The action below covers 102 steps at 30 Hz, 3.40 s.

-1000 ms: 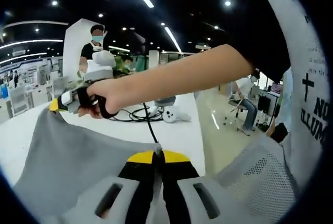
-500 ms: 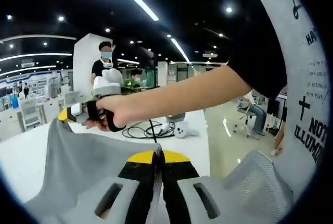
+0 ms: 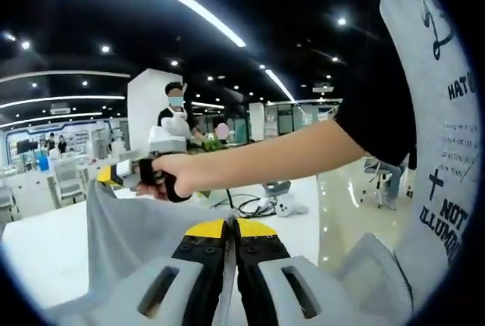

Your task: Fold the towel on the table until its edges align and the towel forms a compact rectangular stack.

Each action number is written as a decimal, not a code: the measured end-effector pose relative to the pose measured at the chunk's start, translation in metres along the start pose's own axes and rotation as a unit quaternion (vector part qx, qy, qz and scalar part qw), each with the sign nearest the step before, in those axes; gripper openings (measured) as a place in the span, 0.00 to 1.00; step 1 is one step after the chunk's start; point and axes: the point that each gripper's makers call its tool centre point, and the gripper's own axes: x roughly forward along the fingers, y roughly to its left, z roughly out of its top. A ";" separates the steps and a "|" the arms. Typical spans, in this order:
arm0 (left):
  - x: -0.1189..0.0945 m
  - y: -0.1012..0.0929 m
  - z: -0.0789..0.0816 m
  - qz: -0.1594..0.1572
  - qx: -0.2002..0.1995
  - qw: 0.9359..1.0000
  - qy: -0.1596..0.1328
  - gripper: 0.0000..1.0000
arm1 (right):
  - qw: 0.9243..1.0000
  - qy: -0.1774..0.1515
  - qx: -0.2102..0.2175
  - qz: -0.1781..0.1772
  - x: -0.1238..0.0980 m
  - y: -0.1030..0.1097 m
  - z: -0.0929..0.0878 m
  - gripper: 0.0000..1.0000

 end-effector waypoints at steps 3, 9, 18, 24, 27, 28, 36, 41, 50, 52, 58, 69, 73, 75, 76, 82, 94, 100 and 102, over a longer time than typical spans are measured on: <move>-0.012 0.008 0.005 0.017 0.005 1.000 -0.005 0.04 | 1.000 -0.001 -0.001 0.005 0.008 0.013 0.001 0.00; -0.046 0.027 0.014 0.041 0.011 0.999 -0.016 0.04 | 1.000 -0.004 0.001 0.013 0.025 0.032 0.004 0.00; -0.089 0.047 0.024 0.068 0.014 0.997 -0.030 0.04 | 1.000 -0.008 -0.008 0.014 0.056 0.062 0.005 0.00; -0.124 0.064 0.028 0.104 0.012 0.994 -0.040 0.04 | 1.000 -0.003 -0.019 0.011 0.073 0.075 0.000 0.00; -0.140 0.069 0.025 0.115 0.011 0.992 -0.039 0.04 | 1.000 0.002 -0.022 0.011 0.081 0.081 -0.004 0.00; -0.146 0.070 0.025 0.119 0.012 0.992 -0.039 0.04 | 1.000 0.003 -0.023 0.011 0.084 0.085 -0.005 0.00; -0.183 0.084 0.022 0.152 0.010 0.988 -0.039 0.04 | 0.999 0.008 -0.027 0.022 0.110 0.108 -0.013 0.00; -0.197 0.094 0.020 0.176 0.001 0.983 -0.045 0.04 | 0.999 0.009 -0.016 0.026 0.125 0.114 -0.021 0.00; -0.221 0.107 0.012 0.215 -0.020 0.975 -0.048 0.04 | 0.999 0.027 -0.010 0.037 0.143 0.126 -0.036 0.00; -0.226 0.109 0.011 0.222 -0.022 0.974 -0.048 0.04 | 0.999 0.030 -0.009 0.040 0.148 0.129 -0.040 0.00; -0.240 0.115 0.008 0.244 -0.039 0.967 -0.057 0.04 | 0.998 0.042 -0.017 0.048 0.157 0.135 -0.050 0.00; -0.262 0.123 -0.013 0.284 -0.059 0.956 -0.041 0.04 | 0.996 0.067 -0.021 0.059 0.172 0.144 -0.071 0.00; -0.269 0.126 -0.019 0.299 -0.066 0.951 -0.038 0.04 | 0.995 0.075 -0.024 0.063 0.177 0.146 -0.078 0.00; -0.272 0.128 -0.023 0.309 -0.071 0.948 -0.037 0.04 | 0.994 0.079 -0.026 0.065 0.180 0.147 -0.082 0.00; -0.276 0.131 -0.026 0.320 -0.072 0.944 -0.036 0.04 | 0.994 0.082 -0.026 0.065 0.181 0.147 -0.084 0.00; -0.284 0.133 -0.044 0.343 -0.089 0.935 -0.021 0.04 | 0.993 0.096 -0.026 0.068 0.187 0.148 -0.098 0.00; -0.299 0.137 -0.073 0.385 -0.116 0.915 0.002 0.04 | 0.989 0.127 -0.030 0.073 0.199 0.145 -0.129 0.00; -0.307 0.142 -0.092 0.405 -0.130 0.905 0.015 0.04 | 0.987 0.144 -0.026 0.074 0.210 0.144 -0.149 0.00; -0.311 0.143 -0.097 0.413 -0.132 0.901 0.017 0.04 | 0.986 0.148 -0.024 0.074 0.213 0.144 -0.153 0.00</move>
